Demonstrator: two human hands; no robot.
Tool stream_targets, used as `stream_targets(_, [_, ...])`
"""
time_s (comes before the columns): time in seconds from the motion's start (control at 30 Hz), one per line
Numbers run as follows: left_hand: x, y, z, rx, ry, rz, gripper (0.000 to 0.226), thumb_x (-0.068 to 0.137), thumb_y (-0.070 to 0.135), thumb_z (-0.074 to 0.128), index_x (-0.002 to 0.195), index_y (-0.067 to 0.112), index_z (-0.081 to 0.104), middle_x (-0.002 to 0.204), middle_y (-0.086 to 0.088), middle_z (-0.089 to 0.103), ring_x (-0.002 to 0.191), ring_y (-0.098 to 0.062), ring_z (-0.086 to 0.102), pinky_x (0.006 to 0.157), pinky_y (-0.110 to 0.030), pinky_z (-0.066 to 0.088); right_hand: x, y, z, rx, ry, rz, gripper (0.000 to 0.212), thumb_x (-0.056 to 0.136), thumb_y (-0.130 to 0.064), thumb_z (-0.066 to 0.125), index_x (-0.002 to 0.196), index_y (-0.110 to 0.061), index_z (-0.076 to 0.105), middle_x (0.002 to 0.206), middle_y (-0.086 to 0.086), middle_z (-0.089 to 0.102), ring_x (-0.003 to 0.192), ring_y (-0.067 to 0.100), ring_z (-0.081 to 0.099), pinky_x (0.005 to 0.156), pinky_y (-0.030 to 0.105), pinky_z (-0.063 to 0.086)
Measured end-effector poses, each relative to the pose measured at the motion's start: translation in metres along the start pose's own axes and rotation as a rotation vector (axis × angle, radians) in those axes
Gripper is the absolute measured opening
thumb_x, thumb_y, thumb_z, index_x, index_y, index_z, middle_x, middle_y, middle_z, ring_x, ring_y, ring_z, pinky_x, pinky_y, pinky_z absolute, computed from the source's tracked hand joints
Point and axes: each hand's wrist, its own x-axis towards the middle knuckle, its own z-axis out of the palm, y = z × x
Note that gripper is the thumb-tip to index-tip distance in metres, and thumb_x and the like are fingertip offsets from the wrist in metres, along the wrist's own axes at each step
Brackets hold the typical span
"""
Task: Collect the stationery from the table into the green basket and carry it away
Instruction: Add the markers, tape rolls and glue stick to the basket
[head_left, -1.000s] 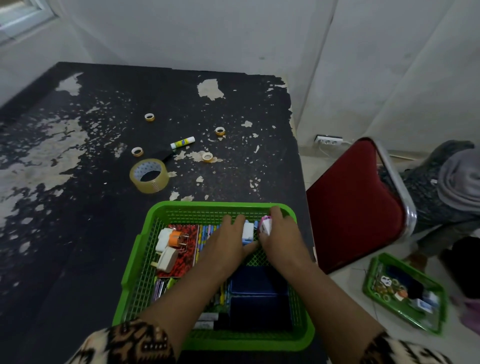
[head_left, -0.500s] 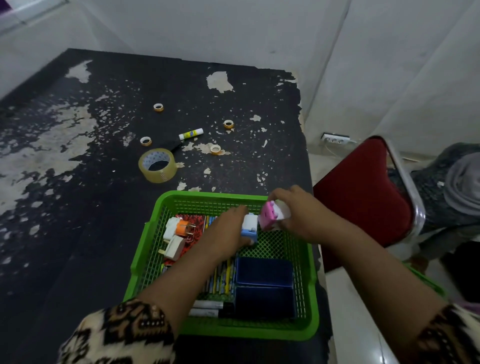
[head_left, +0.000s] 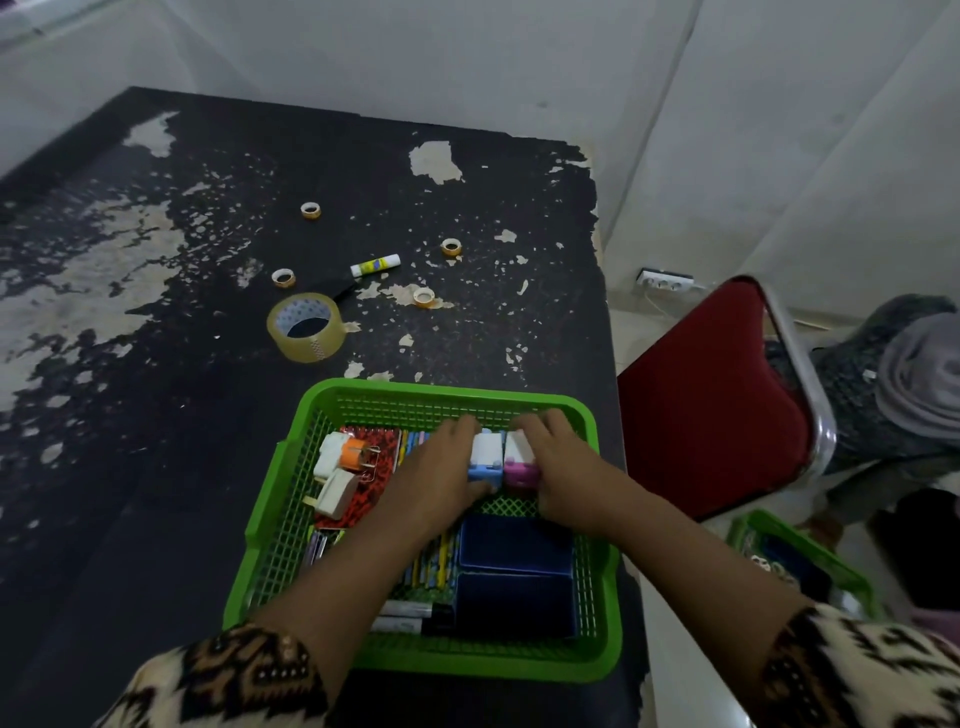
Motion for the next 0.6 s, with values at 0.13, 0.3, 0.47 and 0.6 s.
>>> stream_targets(0.13, [-0.001,0.005,0.004,-0.016,0.008,0.001,0.057,0.081,0.030,0.078,0.128,0.021,0.046,0.125,-0.004,0.054,0.107,-0.021,0.055,0.087,-0.037,0.050,0.011,-0.002,0.005,-0.034,-0.012,0.079,0.070,0.082,-0.014,0.070,0.140,-0.011,0.033,0.135,0.011,0.038,0.116,0.027,0.051,0.096,0.038,0.047])
stream_targets(0.3, [-0.001,0.005,0.004,-0.055,-0.010,-0.019,0.063,0.083,0.026,0.077,0.135,0.021,0.042,0.129,-0.006,0.054,0.112,-0.022,0.055,0.093,-0.037,0.049,0.012,-0.003,0.009,-0.093,0.055,0.063,0.053,0.085,-0.014,0.066,0.133,-0.016,0.043,0.130,0.010,0.041,0.113,0.028,0.053,0.091,0.047,0.050])
stream_targets(0.47, [-0.001,-0.006,-0.009,-0.148,-0.052,-0.077,0.073,0.082,0.013,0.078,0.141,0.019,0.037,0.125,-0.008,0.061,0.102,-0.017,0.059,0.083,-0.029,0.046,0.009,0.001,0.006,-0.055,0.095,0.067,0.055,0.084,-0.015,0.069,0.132,-0.015,0.044,0.127,0.009,0.043,0.112,0.030,0.054,0.090,0.046,0.050])
stream_targets(0.6, [-0.006,-0.021,-0.013,-0.117,-0.128,-0.087,0.062,0.085,0.017,0.077,0.137,0.018,0.045,0.100,0.000,0.064,0.085,-0.011,0.060,0.072,-0.027,0.048,0.008,-0.002,0.006,-0.056,0.121,0.058,0.052,0.082,-0.012,0.069,0.128,-0.015,0.044,0.124,0.009,0.042,0.108,0.030,0.055,0.086,0.046,0.052])
